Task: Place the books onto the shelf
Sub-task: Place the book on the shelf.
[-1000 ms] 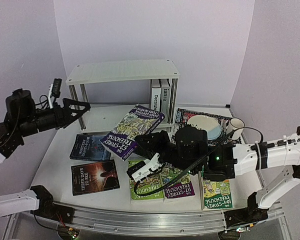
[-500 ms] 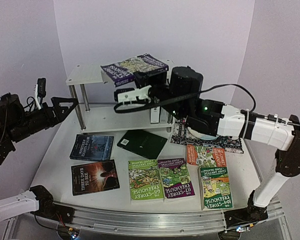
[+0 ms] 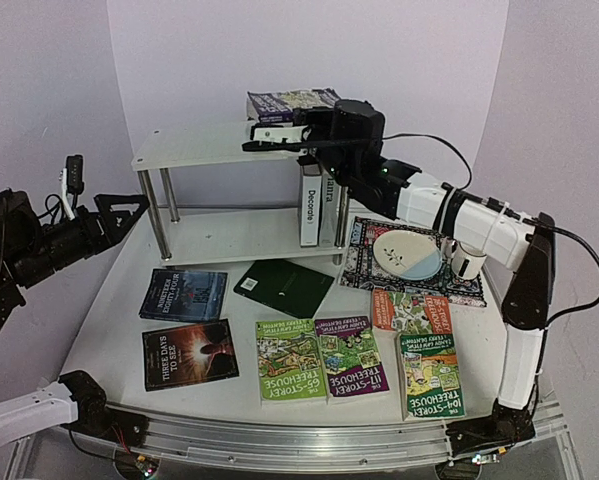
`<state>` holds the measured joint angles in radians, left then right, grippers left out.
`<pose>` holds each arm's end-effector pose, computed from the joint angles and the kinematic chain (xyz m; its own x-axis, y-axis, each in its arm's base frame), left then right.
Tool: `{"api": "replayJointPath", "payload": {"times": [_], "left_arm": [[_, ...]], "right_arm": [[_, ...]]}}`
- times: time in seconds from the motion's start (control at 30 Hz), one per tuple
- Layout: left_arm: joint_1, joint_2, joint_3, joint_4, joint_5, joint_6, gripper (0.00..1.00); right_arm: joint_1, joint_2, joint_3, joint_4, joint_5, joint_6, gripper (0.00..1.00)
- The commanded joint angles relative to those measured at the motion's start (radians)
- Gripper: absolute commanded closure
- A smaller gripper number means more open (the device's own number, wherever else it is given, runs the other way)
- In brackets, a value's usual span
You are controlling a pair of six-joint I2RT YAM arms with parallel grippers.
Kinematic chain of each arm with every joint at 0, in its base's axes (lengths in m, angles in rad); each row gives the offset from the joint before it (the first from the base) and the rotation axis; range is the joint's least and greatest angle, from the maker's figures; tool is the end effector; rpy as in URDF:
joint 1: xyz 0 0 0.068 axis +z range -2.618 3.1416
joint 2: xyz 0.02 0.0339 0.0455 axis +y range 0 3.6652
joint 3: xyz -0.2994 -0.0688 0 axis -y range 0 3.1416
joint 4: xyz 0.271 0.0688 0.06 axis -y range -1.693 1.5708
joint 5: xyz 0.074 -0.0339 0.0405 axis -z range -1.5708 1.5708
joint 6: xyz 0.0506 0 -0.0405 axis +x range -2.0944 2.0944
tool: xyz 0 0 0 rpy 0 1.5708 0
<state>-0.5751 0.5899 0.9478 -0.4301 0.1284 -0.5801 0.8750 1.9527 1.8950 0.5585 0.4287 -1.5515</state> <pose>0.1038 -0.0750 0.4222 -0.4050 -0.3853 -0.8292 0.5077 0.6595 -0.5544 0.3436 0.3786 0.4932 0.4702 -0.8556 -0.2165 0.2987 0.3851 -0.8732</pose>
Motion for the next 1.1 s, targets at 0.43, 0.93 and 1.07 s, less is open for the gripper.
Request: {"api": "replayJointPath", "payload": {"times": [0.43, 0.93, 1.07], "left_arm": [[0.000, -0.014, -0.013, -0.002, 0.021, -0.024, 0.00], [-0.001, 0.019, -0.021, -0.002, 0.055, -0.030, 0.00], [0.000, 0.017, -0.023, -0.002, 0.056, -0.030, 0.00]], "right_arm": [[-0.053, 0.027, 0.027, -0.070, 0.041, 0.111, 0.67], [-0.055, -0.096, -0.083, -0.149, -0.098, 0.269, 0.15], [-0.055, -0.151, -0.144, -0.152, -0.128, 0.322, 0.12]]}}
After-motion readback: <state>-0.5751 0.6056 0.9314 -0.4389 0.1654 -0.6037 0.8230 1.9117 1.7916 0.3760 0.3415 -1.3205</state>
